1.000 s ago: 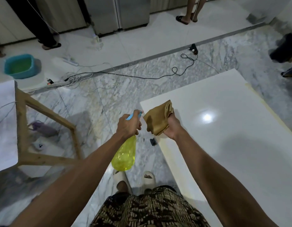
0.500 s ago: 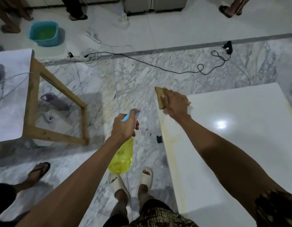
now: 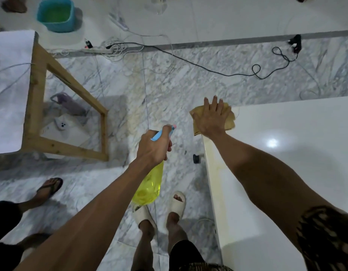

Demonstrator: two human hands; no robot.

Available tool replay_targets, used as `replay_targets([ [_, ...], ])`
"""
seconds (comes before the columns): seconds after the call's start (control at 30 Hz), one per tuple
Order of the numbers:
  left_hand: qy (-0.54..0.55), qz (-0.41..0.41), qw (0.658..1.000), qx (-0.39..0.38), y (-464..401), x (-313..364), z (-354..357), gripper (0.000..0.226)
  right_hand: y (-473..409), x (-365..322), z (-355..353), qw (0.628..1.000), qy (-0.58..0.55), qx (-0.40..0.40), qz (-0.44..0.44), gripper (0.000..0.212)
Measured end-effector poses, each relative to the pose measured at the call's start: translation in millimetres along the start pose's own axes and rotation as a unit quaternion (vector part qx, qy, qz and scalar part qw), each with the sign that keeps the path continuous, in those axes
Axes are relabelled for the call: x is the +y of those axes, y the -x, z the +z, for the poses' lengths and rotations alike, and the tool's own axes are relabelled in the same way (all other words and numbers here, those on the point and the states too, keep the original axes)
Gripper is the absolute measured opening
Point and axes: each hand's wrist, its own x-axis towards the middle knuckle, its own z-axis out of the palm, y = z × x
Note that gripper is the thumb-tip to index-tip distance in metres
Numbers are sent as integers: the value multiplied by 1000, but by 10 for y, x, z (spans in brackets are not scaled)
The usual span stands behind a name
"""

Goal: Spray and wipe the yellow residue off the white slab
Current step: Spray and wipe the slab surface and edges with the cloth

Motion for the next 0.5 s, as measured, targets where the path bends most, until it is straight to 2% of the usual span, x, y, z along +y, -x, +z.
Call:
replay_targets([
  [0.2,-1,-2,1000,-21,31,1,87,57,115,-34,51,1000,7,22,13,88],
  [0.4,-3,-15,1000,-25,157,-59,138,60,283,64,110,998,23,55,-25,86],
  [0.5,-1,-15,999,-30,224,-106,134,54,368,96,121,997,30,52,-37,85],
])
